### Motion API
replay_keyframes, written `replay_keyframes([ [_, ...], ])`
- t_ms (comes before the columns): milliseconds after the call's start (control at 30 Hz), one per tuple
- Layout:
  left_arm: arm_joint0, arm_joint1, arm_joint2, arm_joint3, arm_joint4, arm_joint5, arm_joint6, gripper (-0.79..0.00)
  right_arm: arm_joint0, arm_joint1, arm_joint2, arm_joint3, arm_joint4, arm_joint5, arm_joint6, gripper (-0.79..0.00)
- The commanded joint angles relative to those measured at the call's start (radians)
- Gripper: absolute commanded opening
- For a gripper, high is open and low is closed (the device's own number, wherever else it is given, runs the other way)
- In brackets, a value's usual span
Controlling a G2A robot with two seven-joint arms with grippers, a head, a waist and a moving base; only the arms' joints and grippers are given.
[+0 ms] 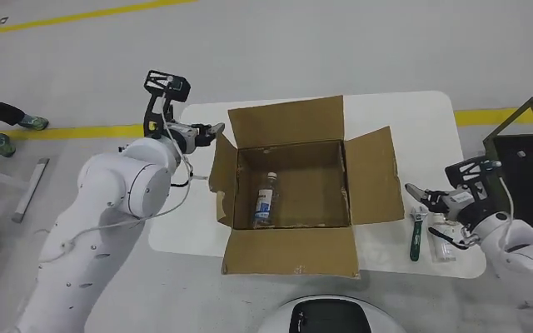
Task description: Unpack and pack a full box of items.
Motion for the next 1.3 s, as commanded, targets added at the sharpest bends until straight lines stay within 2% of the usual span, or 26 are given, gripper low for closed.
replay_keyframes([
  [0,0.059,0.011,-0.044,0.000,0.025,0.003,0.033,0.000,0.001,0.001,-0.001,0.001,-0.001,-0.004,0.003,0.000],
  [100,0.135,0.018,-0.121,-0.018,-0.008,0.104,0.094,0.000,0.004,0.005,-0.005,-0.001,-0.036,-0.032,0.043,0.000],
  [233,0.215,0.028,-0.167,-0.059,-0.005,0.084,0.095,0.000,0.010,0.011,-0.025,0.004,-0.107,-0.051,0.120,0.000],
  [367,0.256,0.030,-0.198,-0.079,-0.022,0.072,0.086,0.000,0.014,0.013,-0.046,0.001,-0.170,-0.058,0.145,0.000],
  [733,0.258,0.030,-0.200,-0.083,-0.029,0.068,0.085,0.000,0.014,0.013,-0.046,0.001,-0.170,-0.058,0.145,0.000],
  [900,0.258,0.030,-0.200,-0.083,-0.029,0.068,0.085,0.000,0.024,0.011,-0.059,-0.004,-0.177,0.000,0.148,0.000],
  [1000,0.258,0.030,-0.200,-0.083,-0.029,0.068,0.085,0.000,0.037,0.010,-0.078,-0.011,-0.185,0.032,0.198,0.000],
  [1167,0.258,0.030,-0.200,-0.083,-0.029,0.068,0.085,0.000,0.089,0.006,-0.105,0.001,-0.111,0.111,0.327,0.000],
  [1267,0.258,0.030,-0.200,-0.083,-0.029,0.068,0.085,0.000,0.122,0.008,-0.131,0.021,-0.145,0.138,0.409,0.000],
])
